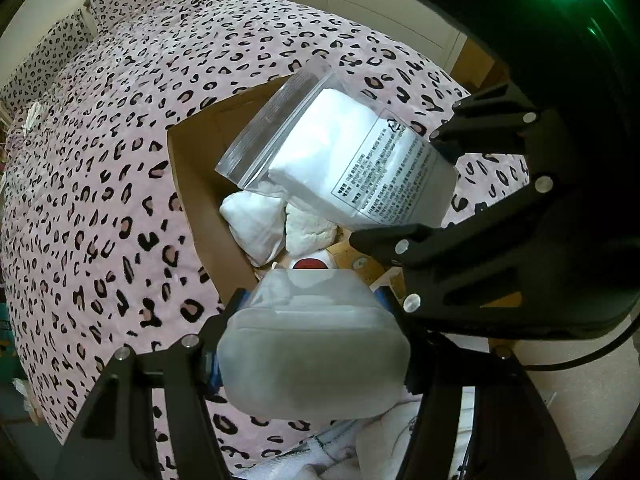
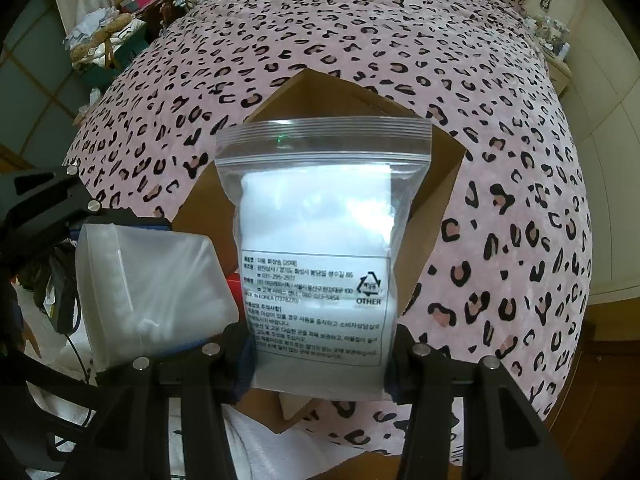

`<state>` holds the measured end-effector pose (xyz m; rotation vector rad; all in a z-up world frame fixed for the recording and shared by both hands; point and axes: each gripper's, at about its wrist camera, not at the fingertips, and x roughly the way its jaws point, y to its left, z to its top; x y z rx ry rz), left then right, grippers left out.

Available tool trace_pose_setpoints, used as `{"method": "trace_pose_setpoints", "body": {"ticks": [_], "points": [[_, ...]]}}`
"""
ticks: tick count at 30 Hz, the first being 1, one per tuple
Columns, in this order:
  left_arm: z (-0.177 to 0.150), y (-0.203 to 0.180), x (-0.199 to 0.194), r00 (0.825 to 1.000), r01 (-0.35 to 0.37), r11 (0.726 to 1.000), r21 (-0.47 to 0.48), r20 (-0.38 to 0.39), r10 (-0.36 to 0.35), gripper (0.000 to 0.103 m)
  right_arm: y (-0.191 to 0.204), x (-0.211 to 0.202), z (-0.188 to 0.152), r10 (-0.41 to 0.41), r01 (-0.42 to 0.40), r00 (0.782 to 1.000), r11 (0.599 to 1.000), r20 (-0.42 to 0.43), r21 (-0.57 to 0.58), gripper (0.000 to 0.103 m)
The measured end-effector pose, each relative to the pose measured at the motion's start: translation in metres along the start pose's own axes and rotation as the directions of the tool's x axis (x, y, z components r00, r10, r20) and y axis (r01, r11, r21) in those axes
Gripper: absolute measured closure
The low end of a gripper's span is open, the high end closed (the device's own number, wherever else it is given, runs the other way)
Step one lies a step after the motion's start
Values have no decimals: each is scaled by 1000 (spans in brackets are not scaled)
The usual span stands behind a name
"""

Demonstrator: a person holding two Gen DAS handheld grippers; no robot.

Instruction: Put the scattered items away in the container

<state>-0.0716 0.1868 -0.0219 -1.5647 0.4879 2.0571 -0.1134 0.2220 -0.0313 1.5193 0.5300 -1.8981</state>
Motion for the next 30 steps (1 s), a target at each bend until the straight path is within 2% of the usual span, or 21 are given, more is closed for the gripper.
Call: {"method": "trace_pose_setpoints", "body": {"ticks": [5, 10, 15, 21, 30], "points": [[-1, 2, 2, 1000, 3, 1000, -9, -8, -3, 38, -3, 4, 4, 13, -13, 1000, 1000, -18, 5, 51], [-1, 5, -3, 999, -48, 999, -21, -7, 47, 23, -8, 4, 6, 14, -13, 1000, 999, -28, 37, 42], [-2, 6, -11, 999, -37, 999, -29, 7, 37, 12, -10, -4, 7, 14, -13, 1000, 999, -15, 49, 42], [-3, -1, -19, 998, -64, 998, -11, 17, 64, 12, -6, -8, 7, 10, -10, 1000, 999, -14, 44, 41], [-9, 3, -26, 997, -77, 996, -36, 21, 78, 12, -4, -14, 3, -3, 4, 1000, 999, -11, 46, 41]]}}
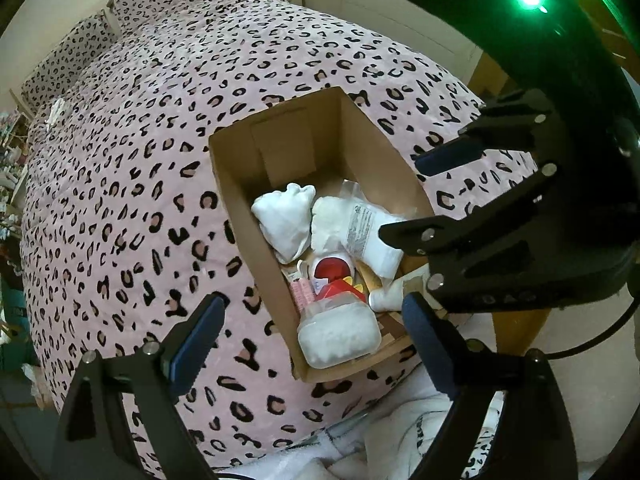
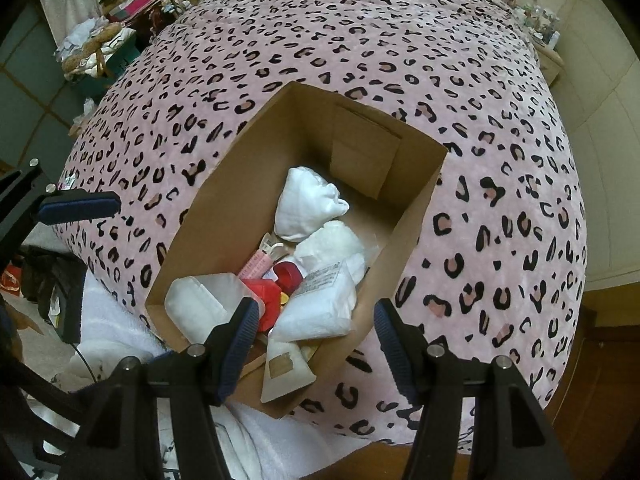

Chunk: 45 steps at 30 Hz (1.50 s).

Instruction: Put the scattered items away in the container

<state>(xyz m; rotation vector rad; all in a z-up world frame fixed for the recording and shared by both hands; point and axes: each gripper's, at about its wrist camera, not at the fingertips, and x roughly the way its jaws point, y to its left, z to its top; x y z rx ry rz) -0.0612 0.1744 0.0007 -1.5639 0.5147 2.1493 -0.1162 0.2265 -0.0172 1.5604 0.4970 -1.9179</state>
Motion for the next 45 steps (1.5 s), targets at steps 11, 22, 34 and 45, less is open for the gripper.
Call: {"method": "trace_pose_setpoints", "body": {"ticks": [11, 22, 34, 45], "points": [[-11, 1, -5, 1000, -14, 998, -57, -13, 13, 11, 3, -11, -21, -42, 41, 999, 997, 16, 68, 41], [-30, -8, -2, 999, -8, 980, -199, -45, -1, 11, 3, -20, -55, -120, 113, 992, 979, 35, 169, 41], [-37, -31, -1, 999, -19, 970, -244, -44, 9, 11, 5, -21, -79, -175, 165, 984, 969, 39, 181, 41], [-32, -35, 2, 996, -69, 970, -233, -65, 55, 5, 1, -21, -82, -180, 170, 983, 969, 38, 181, 41]]}}
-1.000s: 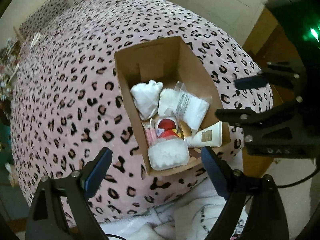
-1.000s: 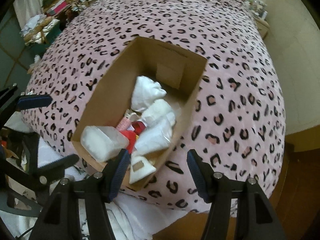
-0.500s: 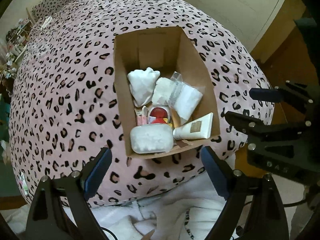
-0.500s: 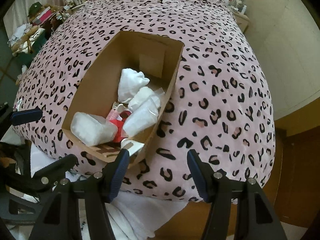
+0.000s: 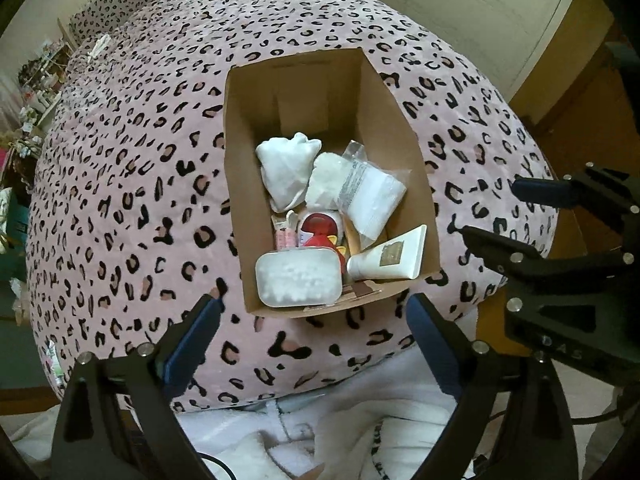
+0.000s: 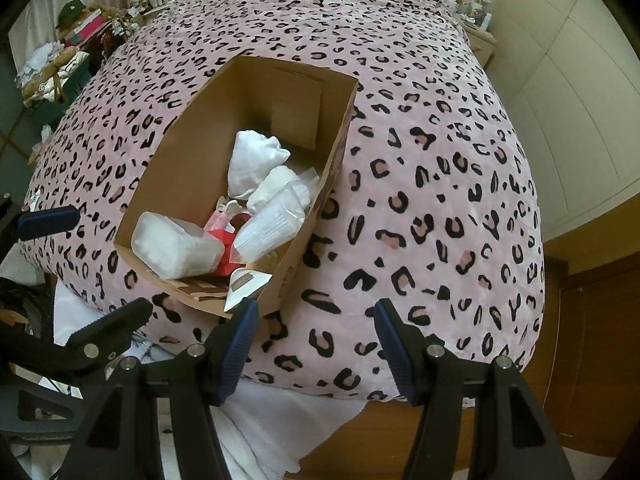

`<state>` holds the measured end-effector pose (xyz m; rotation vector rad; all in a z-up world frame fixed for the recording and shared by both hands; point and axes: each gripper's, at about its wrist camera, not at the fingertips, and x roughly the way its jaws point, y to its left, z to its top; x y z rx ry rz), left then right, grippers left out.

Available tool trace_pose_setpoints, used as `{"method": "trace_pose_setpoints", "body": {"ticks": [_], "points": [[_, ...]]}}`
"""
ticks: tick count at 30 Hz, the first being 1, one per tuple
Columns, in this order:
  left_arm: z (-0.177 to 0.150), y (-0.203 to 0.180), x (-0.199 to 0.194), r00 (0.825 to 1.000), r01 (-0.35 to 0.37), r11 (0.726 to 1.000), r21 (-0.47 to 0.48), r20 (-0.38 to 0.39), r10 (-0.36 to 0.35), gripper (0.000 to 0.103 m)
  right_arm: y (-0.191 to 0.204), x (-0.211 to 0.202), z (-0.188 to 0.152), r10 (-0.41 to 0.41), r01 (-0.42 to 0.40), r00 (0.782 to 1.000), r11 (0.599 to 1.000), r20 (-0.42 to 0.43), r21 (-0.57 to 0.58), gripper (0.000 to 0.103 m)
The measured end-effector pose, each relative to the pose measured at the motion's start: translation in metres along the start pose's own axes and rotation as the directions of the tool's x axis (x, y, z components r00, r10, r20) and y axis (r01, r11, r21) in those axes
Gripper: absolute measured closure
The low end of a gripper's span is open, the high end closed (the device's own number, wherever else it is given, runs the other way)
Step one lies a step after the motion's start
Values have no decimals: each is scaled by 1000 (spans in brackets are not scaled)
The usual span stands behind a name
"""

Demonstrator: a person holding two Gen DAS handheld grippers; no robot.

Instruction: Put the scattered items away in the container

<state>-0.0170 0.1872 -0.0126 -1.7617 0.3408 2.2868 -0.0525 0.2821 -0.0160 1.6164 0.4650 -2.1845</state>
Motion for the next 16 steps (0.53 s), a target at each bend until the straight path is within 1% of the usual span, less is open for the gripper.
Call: {"method": "trace_pose_setpoints", "body": {"ticks": [6, 10, 16], "points": [[4, 0, 1, 1000, -13, 1000, 1, 6, 13, 5, 0, 0, 0, 2, -2, 1000, 1000, -3, 4, 41], [4, 3, 1, 1000, -17, 1000, -13, 23, 17, 5, -3, 5, 0, 5, -5, 1000, 1000, -11, 5, 41], [5, 4, 4, 1000, -8, 1000, -21, 4, 8, 5, -6, 11, 0, 6, -6, 1000, 1000, -22, 6, 41]]}}
